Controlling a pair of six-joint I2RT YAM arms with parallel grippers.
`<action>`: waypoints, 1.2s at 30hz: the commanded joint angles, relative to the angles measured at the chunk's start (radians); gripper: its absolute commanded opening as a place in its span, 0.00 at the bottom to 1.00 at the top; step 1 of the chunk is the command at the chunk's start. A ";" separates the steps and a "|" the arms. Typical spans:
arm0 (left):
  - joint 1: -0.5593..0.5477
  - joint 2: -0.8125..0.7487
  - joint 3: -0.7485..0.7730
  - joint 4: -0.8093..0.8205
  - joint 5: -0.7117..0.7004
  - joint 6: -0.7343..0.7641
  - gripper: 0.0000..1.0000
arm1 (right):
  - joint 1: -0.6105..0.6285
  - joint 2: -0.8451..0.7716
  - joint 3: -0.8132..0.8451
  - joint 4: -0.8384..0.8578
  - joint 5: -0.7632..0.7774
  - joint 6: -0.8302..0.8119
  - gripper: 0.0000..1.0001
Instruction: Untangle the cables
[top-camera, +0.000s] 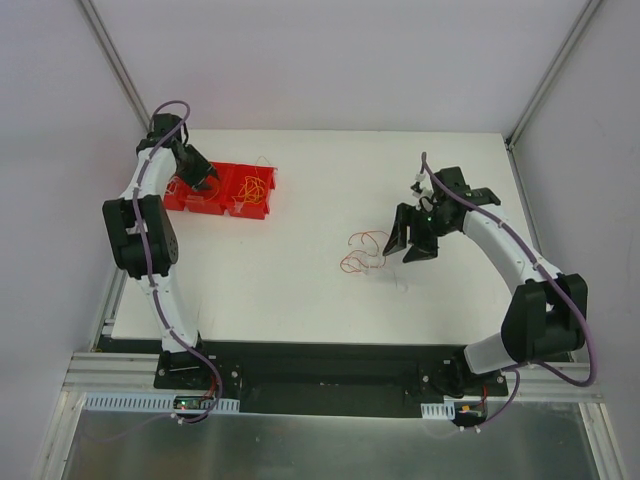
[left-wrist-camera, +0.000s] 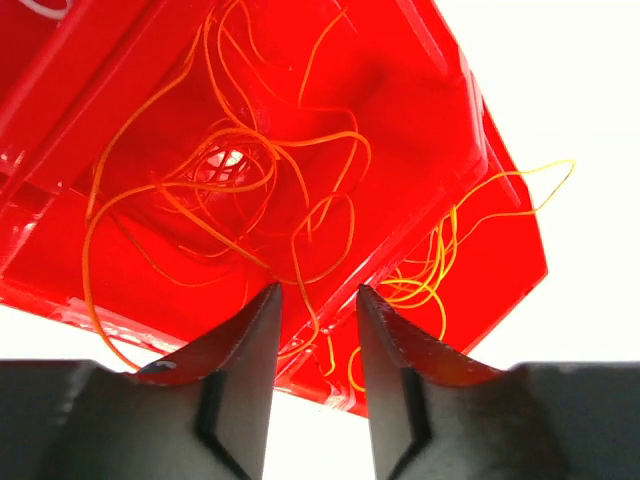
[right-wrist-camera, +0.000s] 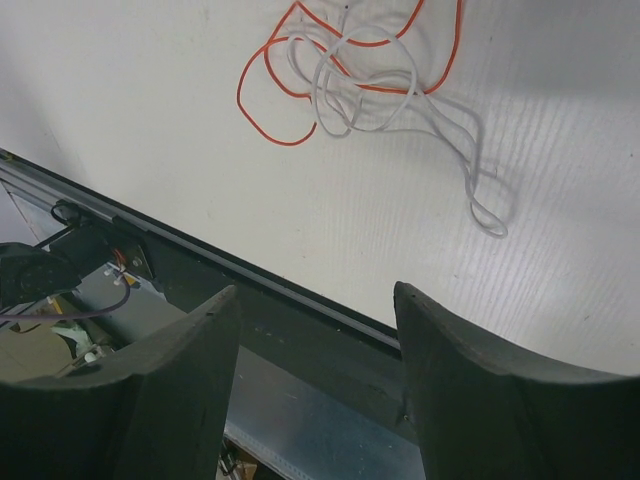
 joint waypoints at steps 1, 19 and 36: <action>0.009 -0.099 0.047 -0.023 -0.013 0.046 0.43 | -0.006 -0.050 -0.015 -0.021 0.001 -0.012 0.65; -0.268 -0.933 -0.795 0.029 0.282 0.033 0.68 | -0.003 0.145 0.016 0.034 0.070 0.063 0.64; -0.669 -0.781 -0.877 0.308 0.344 -0.207 0.73 | 0.135 0.260 0.007 0.198 0.078 0.120 0.63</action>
